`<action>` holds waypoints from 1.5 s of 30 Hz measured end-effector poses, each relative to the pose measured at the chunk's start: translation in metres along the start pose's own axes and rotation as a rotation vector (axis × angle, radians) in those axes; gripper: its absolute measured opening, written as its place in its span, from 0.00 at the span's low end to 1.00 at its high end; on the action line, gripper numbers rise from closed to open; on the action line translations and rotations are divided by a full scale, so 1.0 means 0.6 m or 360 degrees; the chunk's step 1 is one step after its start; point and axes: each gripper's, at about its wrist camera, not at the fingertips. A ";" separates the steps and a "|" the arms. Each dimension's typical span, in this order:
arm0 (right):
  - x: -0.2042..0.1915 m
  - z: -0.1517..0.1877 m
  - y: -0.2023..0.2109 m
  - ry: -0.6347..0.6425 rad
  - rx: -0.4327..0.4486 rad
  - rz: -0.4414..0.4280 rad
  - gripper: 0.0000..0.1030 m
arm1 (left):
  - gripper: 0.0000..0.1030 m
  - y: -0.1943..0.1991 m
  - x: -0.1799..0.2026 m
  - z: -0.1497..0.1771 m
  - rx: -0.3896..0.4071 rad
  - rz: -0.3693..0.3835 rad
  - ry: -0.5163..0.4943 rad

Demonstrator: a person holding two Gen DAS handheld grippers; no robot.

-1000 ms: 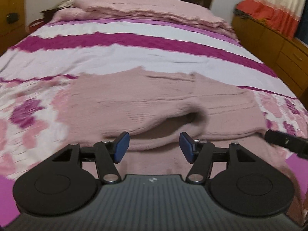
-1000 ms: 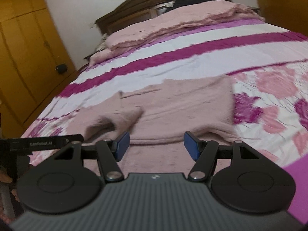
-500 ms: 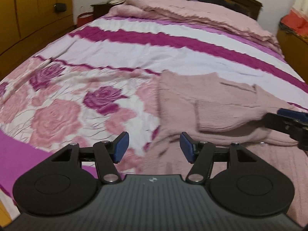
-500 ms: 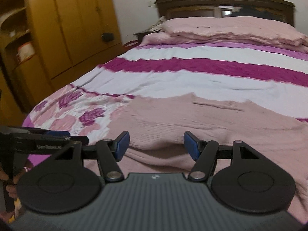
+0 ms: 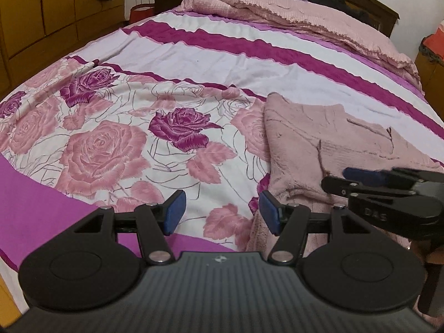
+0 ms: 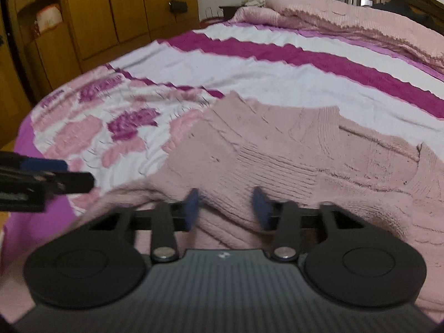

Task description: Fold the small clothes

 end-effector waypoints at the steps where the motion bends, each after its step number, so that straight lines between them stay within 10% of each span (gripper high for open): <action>1: 0.005 -0.001 0.001 -0.0025 0.0002 -0.0011 0.19 | 0.64 0.000 0.002 -0.002 0.0004 0.0005 -0.0005; 20: 0.247 -0.006 0.249 -0.0504 0.0509 0.0458 0.08 | 0.64 -0.109 0.155 -0.090 0.0101 0.0132 -0.0291; 35: 0.372 0.169 0.261 -0.0896 0.0181 0.0619 0.12 | 0.64 -0.183 0.125 -0.056 -0.0038 0.0066 -0.0204; 37: 0.373 0.168 0.272 -0.0878 0.0210 0.0649 0.17 | 0.65 -0.183 0.127 -0.056 -0.0036 0.0059 -0.0211; 40: 0.380 0.160 0.289 -0.0869 0.0306 0.0685 0.56 | 0.65 -0.184 0.132 -0.054 -0.0028 0.0043 -0.0229; 45: 0.397 0.139 0.274 -0.0816 0.0293 0.0653 0.60 | 0.65 -0.185 0.135 -0.054 -0.0026 0.0031 -0.0235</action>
Point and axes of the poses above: each gripper's, at about its wrist camera, not at the fingertips, and y roughly against the way its jaws point, x to its right, z to its underside, and after that the axes turned 4 degrees about z, right-handed
